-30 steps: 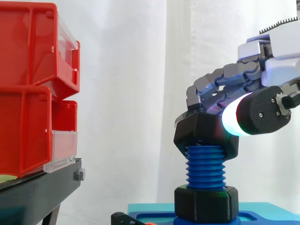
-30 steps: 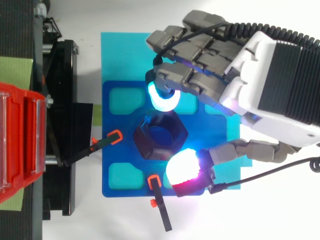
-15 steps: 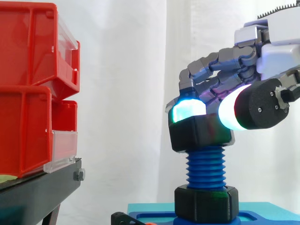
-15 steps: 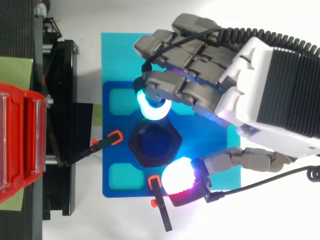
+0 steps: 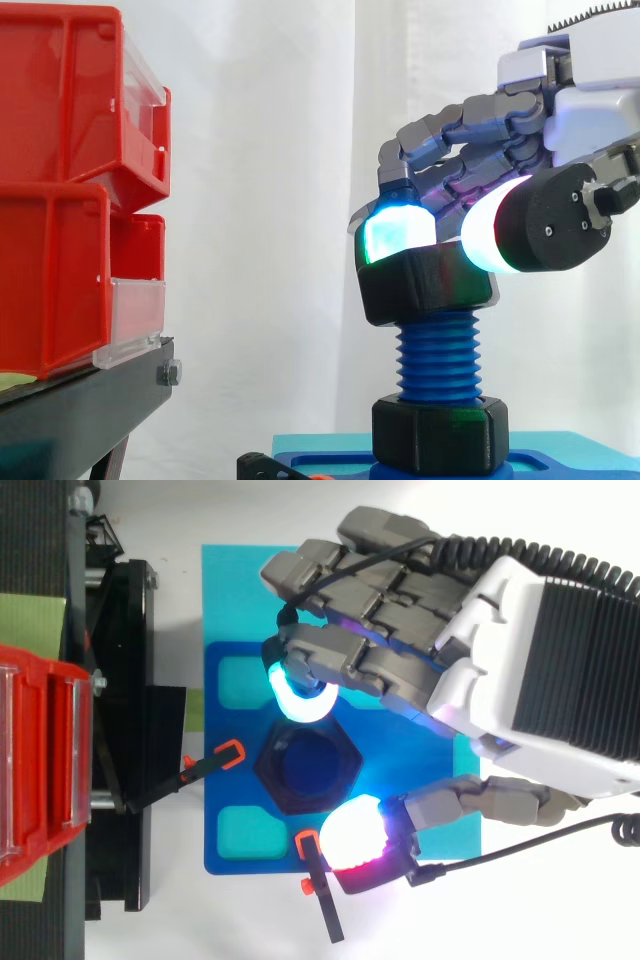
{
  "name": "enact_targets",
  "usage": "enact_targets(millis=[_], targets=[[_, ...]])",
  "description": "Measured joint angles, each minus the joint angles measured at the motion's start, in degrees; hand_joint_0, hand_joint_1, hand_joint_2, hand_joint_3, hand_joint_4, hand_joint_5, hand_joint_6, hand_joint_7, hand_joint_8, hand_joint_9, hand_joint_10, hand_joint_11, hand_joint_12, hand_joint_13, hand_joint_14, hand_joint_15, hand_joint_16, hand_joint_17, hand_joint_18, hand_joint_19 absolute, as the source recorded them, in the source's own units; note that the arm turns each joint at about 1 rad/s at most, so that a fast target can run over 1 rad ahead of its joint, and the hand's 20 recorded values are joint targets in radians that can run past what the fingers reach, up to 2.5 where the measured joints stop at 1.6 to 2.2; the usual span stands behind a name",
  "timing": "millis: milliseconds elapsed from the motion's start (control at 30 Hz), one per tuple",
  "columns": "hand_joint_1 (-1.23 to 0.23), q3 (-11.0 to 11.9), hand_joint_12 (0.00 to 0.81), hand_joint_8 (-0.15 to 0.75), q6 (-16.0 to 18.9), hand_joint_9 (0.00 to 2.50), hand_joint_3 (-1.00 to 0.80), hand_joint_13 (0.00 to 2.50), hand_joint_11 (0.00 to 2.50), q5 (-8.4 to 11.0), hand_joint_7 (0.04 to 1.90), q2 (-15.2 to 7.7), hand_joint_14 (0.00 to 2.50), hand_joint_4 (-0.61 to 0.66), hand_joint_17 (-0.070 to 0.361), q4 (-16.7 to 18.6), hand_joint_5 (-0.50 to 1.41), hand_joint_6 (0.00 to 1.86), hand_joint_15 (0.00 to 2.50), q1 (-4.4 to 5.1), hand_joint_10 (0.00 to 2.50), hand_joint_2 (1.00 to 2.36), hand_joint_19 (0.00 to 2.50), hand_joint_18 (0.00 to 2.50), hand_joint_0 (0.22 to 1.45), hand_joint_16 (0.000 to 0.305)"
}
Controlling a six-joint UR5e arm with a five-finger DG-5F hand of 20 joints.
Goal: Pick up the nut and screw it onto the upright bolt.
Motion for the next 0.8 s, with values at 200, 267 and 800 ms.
enact_targets(millis=[200,267,800], targets=[[-0.66,0.0,0.379,0.331,0.0,0.38,-0.50,0.42,0.00,0.05,1.35,0.0,0.00,0.31,0.113,-0.2,-0.16,0.51,0.00,-0.15,0.00,1.00,0.00,0.41,0.56,0.050],[-0.66,0.0,0.379,0.331,0.0,0.37,-0.50,0.42,0.00,0.03,1.35,0.0,0.00,0.31,0.113,-0.2,-0.16,0.51,0.00,-0.18,0.00,1.00,0.00,0.42,0.56,0.050],[-0.66,-1.8,0.379,0.331,0.0,0.38,-0.50,0.42,0.00,-1.10,1.35,0.0,0.00,0.31,0.113,1.8,-0.16,0.51,0.00,0.16,0.00,1.00,0.00,0.41,0.56,0.050]])
